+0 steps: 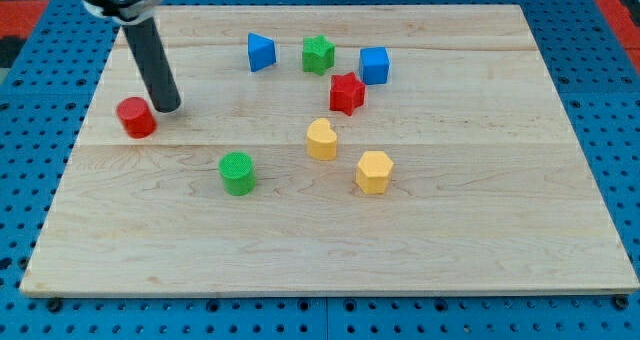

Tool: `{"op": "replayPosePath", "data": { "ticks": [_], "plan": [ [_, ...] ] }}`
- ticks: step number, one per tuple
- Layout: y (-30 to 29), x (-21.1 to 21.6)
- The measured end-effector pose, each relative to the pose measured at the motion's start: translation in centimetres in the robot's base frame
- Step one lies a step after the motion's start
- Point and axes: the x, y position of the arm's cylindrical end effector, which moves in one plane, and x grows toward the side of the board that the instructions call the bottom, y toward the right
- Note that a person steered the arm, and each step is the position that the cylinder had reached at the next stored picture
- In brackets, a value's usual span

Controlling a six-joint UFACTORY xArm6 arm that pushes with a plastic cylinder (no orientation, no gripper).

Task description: Place the red circle to the bottom center of the board

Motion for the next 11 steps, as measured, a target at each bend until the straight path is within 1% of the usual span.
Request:
{"op": "replayPosePath", "data": {
  "ticks": [1,2,3,4,5,6,7,8,9,10,11],
  "plan": [
    [-1.8,-3.0],
    [-1.0,2.9],
    [-1.0,5.1],
    [-8.4,2.9],
    [-7.1,6.7],
    [-0.3,7.9],
    [-0.6,5.8],
    [5.8,6.5],
    [5.9,11.5],
    [4.6,12.0],
    [5.0,16.1]
  ]
}}
